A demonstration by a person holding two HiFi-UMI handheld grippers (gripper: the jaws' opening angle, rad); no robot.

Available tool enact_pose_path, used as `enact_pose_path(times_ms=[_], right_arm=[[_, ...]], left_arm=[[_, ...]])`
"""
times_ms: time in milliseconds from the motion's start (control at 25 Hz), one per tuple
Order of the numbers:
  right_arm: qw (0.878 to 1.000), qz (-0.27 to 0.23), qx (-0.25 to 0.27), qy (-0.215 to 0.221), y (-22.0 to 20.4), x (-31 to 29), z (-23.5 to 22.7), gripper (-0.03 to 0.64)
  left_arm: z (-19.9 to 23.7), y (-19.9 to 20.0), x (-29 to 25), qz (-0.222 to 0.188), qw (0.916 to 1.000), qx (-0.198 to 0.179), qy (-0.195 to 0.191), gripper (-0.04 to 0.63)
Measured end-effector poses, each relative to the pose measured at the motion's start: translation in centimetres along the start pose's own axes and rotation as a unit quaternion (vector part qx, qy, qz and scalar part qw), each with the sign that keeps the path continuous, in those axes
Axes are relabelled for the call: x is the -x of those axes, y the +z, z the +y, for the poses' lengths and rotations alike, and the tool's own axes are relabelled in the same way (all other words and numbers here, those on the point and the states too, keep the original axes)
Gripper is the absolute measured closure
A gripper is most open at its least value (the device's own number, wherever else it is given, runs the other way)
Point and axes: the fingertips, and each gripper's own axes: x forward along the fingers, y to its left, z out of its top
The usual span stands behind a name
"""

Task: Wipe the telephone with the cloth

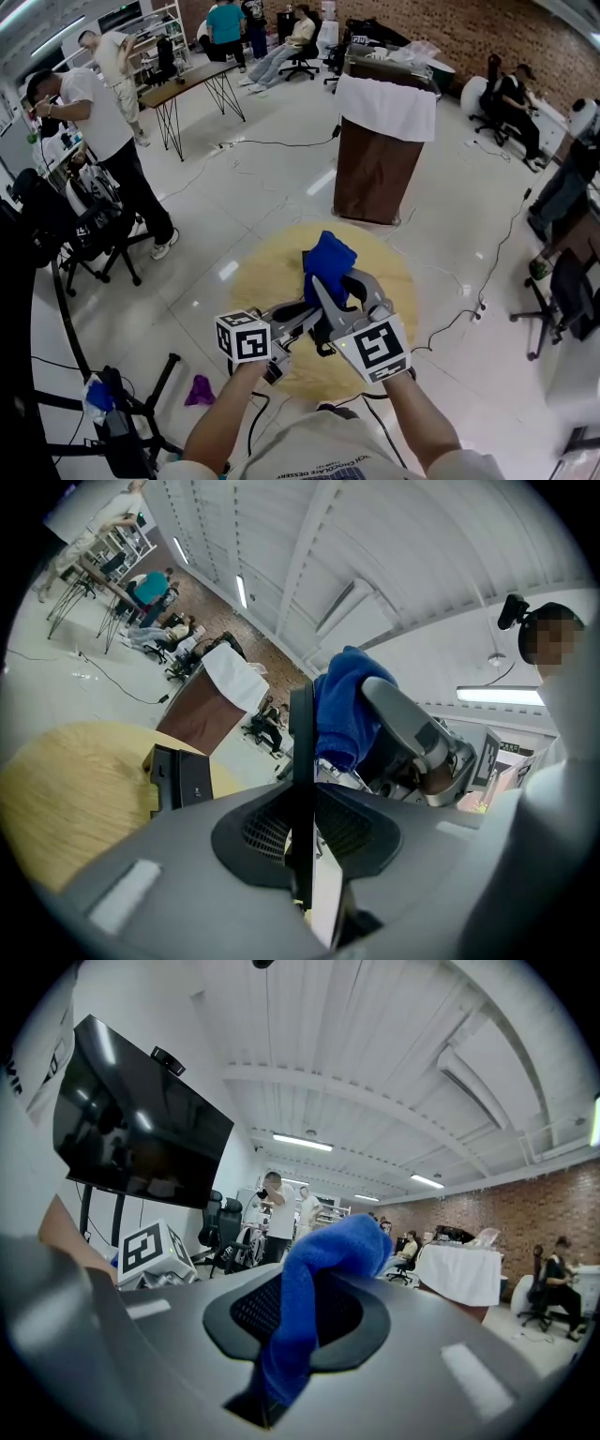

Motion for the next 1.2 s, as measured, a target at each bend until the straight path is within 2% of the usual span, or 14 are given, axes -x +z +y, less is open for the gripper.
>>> enact_pose_path(times_ms=[840, 1200], right_arm=[[0.999, -0.023, 0.029, -0.013, 3.0, -0.3, -2.5, 0.555], [0.999, -0.031, -0.004, 0.036, 3.7, -0.1, 2.1, 0.555]], left_arm=[[-0.8, -0.7, -1.0, 0.011, 0.9999, -0.012, 0.003, 0.534], [-0.5, -0.4, -1.3, 0.015, 0.9993, -0.027, 0.02, 0.534]])
